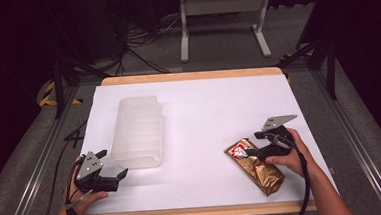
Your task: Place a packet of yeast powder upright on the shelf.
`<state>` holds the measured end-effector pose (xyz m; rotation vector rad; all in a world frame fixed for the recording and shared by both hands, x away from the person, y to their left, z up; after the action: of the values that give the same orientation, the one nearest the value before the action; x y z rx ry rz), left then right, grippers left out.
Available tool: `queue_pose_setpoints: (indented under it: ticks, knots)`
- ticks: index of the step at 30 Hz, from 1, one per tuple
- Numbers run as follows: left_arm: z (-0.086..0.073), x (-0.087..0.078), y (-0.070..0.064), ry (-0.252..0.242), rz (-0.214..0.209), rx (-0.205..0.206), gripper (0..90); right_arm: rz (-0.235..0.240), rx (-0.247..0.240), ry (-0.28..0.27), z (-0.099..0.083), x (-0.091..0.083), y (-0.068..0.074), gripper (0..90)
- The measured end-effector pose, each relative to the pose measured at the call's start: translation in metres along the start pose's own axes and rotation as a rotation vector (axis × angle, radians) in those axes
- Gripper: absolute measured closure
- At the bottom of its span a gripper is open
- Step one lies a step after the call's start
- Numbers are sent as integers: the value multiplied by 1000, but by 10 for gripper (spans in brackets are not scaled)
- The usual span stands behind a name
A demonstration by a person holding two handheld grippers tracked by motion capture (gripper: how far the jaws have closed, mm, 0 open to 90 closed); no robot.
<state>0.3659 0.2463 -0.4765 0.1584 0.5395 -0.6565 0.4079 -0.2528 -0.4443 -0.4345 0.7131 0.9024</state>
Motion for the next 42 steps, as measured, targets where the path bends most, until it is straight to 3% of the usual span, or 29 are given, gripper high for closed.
queue_pose_setpoints:
  ticks: [6, 9, 12, 13, 15, 18, 24, 27, 30, 37, 42]
  knots:
    - [0, 0, 0, 0, 1, -1, 36, 29, 16, 78, 4, 21, -2, 215]
    - [0, 0, 0, 4, 4, 4, 37, 43, 43, 77, 5, 27, -6, 203]
    - [0, 1, 0, 8, 4, 6, 37, 96, 49, 99, 6, 33, -5, 194]
    - [0, 1, 0, 8, 4, 6, 37, 138, 55, 119, 6, 37, -3, 177]
    - [0, 1, 0, 11, 7, 8, 37, 147, 47, 129, 6, 39, -3, 170]
    - [-1, 1, 0, 14, 9, 10, 38, 150, 28, 157, 8, 38, 0, 253]
    - [-1, 2, 0, 15, 10, 13, 38, 174, -4, 161, 11, 35, 6, 415]
    - [-1, 1, 0, 15, 10, 14, 38, 168, -3, 134, 16, 29, 6, 552]
    - [-1, 1, 0, 15, 10, 12, 38, 195, -7, 81, 23, 19, 10, 695]
    - [0, 0, 0, 8, 14, 13, 39, 186, -77, 69, 34, 9, 26, 774]
    - [0, -1, 1, 5, 11, 8, 39, 141, -85, -6, 42, -8, 28, 792]
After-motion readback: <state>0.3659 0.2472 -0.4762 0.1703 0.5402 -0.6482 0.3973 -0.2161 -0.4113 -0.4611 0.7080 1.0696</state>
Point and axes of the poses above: each handheld gripper's, and its own axes: x roughly forward along the jaws, z roughly out of its top, y roughly to its left, the point moved 5 cm from there along x, roughly forward along the jaws, and after that the axes turned 9 degrees about -x, right-handed, at the moved point
